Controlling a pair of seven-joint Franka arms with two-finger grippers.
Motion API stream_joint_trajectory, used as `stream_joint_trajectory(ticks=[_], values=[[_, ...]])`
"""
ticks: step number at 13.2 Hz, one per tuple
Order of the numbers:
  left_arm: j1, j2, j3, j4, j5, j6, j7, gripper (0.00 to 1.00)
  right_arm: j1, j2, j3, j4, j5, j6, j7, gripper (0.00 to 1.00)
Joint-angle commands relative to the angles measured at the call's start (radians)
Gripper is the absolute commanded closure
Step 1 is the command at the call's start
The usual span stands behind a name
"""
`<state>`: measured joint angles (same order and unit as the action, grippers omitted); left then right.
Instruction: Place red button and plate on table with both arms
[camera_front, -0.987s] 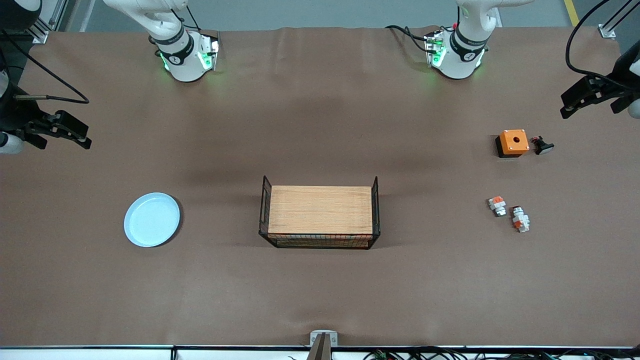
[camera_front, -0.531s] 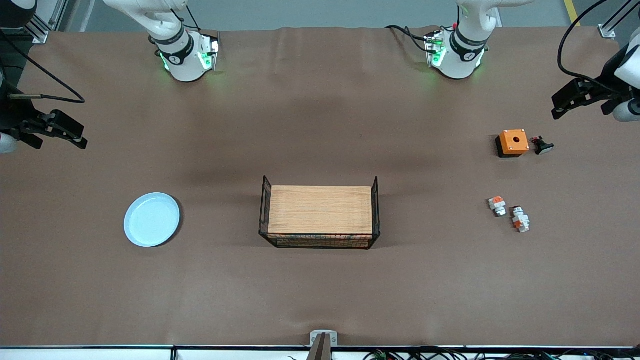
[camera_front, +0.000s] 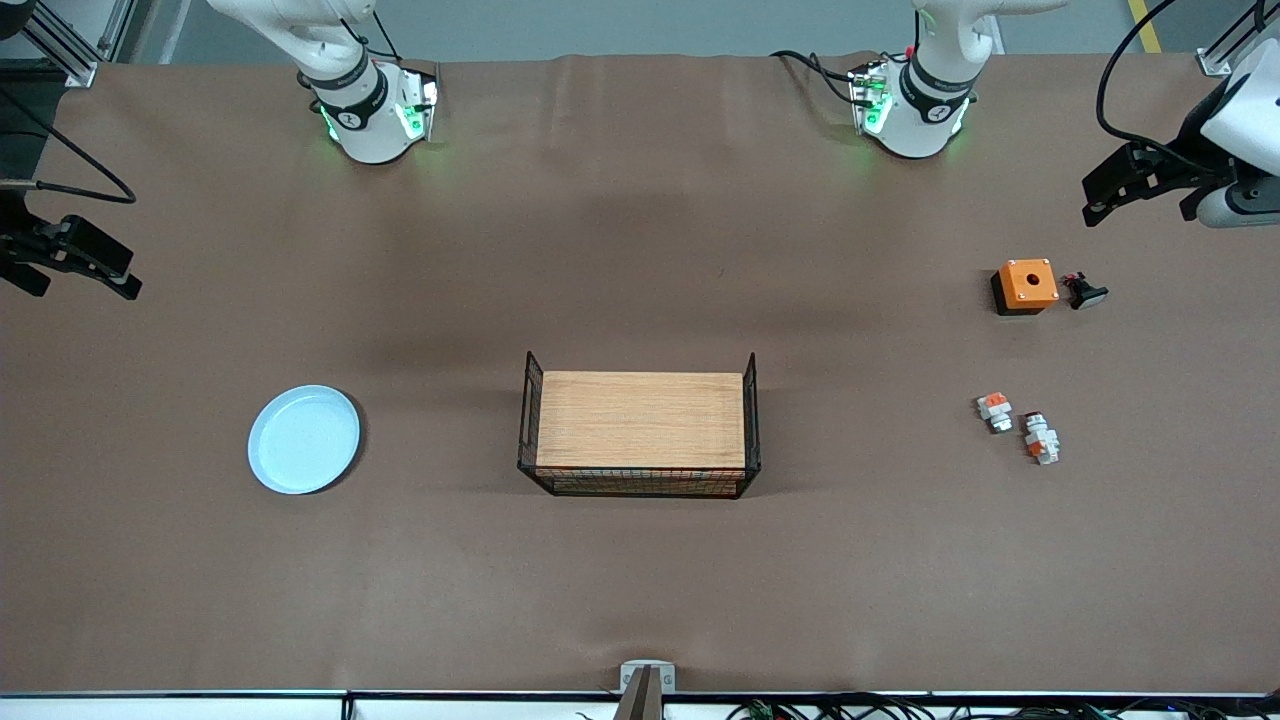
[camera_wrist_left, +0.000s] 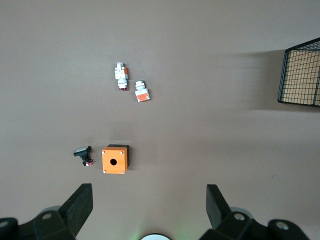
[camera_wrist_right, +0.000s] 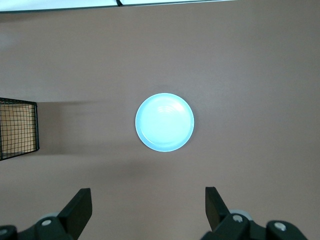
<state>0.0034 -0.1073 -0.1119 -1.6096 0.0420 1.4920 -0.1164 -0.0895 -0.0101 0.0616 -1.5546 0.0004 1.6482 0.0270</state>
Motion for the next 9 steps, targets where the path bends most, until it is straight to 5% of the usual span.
stream_joint_trajectory(ticks=[1,9], values=[[-0.008,-0.031,0.005,-0.027,-0.022,0.008,0.007,0.00,-0.010,0.004,0.007,0.021,0.006,-0.005,0.001,0.00],[-0.003,-0.014,0.008,0.019,-0.007,-0.019,0.015,0.00,-0.009,0.012,0.009,0.030,0.007,-0.004,0.002,0.00]])
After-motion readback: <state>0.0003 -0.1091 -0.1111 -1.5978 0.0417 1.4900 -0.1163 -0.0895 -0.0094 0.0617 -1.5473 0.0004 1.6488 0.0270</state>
